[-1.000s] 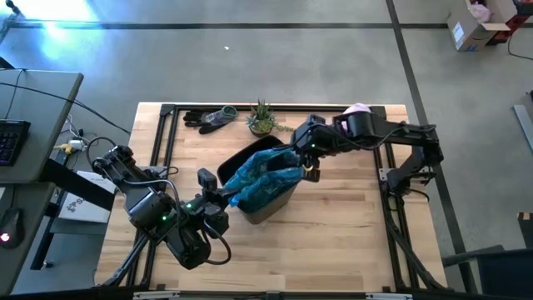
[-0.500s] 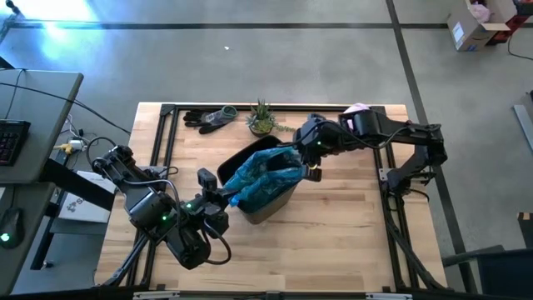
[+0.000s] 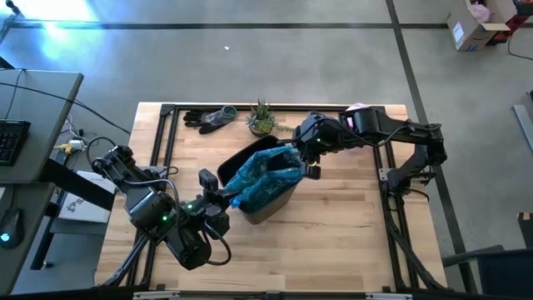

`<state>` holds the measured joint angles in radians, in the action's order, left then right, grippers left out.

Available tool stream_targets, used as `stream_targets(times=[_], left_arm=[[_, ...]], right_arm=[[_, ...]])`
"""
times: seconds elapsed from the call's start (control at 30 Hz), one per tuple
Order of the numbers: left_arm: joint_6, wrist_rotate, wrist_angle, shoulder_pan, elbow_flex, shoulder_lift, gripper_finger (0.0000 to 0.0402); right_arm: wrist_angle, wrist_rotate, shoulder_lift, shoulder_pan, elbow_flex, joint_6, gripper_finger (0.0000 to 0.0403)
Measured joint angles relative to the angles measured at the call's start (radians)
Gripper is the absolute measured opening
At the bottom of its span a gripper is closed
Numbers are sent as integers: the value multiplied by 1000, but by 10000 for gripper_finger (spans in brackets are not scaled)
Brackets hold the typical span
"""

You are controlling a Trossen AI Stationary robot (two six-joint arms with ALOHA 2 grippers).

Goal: Place trash/remove bag and relplace
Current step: Remove the blue trash bag from the trash bin

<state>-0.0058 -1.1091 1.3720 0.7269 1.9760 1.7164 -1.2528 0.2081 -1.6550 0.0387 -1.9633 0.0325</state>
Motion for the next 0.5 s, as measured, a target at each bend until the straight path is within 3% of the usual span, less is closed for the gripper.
stream_targets(times=[0.5], left_arm=[[2, 0, -8, 0, 0, 0, 0]], right_arm=[[47, -1, -1, -13, 69, -11, 56]])
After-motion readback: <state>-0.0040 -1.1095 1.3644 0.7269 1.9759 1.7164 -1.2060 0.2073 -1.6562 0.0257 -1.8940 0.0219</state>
